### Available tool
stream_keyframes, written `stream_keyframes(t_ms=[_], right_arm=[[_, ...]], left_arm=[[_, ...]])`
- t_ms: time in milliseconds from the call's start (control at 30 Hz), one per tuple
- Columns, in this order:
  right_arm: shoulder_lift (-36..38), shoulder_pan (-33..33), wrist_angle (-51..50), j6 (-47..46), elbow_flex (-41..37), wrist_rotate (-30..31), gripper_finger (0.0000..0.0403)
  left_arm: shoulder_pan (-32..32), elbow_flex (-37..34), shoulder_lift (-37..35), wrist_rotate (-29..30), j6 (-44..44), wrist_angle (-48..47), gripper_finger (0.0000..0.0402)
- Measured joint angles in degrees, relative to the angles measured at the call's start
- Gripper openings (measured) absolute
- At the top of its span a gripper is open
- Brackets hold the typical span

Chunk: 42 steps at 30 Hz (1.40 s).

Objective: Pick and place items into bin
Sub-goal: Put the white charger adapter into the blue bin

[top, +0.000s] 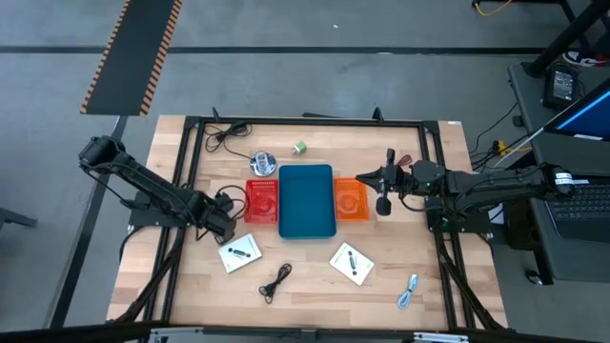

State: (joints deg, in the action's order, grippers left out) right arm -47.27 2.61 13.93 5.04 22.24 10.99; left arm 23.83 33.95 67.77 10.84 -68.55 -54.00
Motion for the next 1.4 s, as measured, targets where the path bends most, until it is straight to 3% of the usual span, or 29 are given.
stream_keyframes(t_ms=[467, 933, 1400], right_arm=[[0.0, 0.0, 0.0, 0.2, 0.0, 0.0, 0.0000], [0.0, 0.0, 0.0, 0.2, 0.0, 0.0, 0.0000], [0.0, 0.0, -0.1, 0.2, 0.0, 0.0, 0.0000]], left_arm=[[0.0, 0.0, 0.0, 2.6, -26.5, 1.0, 0.0201], [0.0, 0.0, 0.6, 5.0, -38.0, 1.6, 0.0201], [0.0, 0.1, 7.2, 4.6, -41.8, 1.0, 0.0201]])
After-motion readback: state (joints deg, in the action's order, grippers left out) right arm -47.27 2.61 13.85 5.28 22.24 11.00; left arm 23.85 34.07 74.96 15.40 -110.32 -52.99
